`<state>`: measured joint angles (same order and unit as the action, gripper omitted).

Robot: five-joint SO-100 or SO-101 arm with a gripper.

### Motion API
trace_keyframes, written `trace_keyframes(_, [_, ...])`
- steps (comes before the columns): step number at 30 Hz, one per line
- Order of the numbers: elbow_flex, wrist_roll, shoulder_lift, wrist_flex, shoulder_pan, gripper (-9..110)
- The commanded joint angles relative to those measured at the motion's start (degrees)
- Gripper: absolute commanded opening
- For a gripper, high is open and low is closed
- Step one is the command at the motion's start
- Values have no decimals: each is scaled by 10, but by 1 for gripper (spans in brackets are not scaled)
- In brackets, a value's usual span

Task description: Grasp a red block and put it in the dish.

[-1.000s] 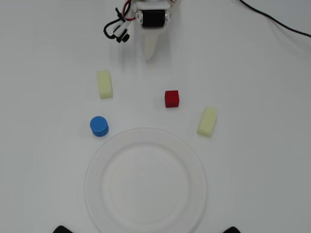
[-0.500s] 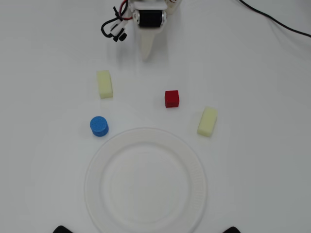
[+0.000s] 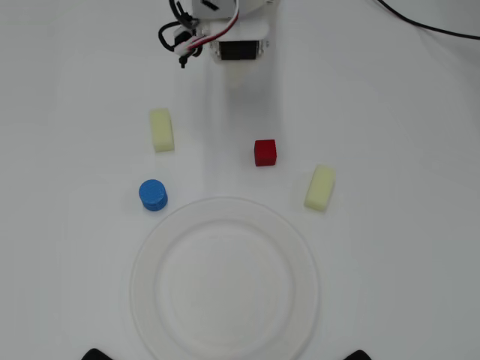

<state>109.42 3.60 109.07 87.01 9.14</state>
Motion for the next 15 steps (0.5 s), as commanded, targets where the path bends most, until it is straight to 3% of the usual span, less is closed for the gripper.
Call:
trace_keyframes(1, [-45,14,-33,-24,26,26])
trace_keyframes(8, [-45,25,-75,-103,50,34])
trace_keyframes(15, [-44,27,-130,-142,60,34])
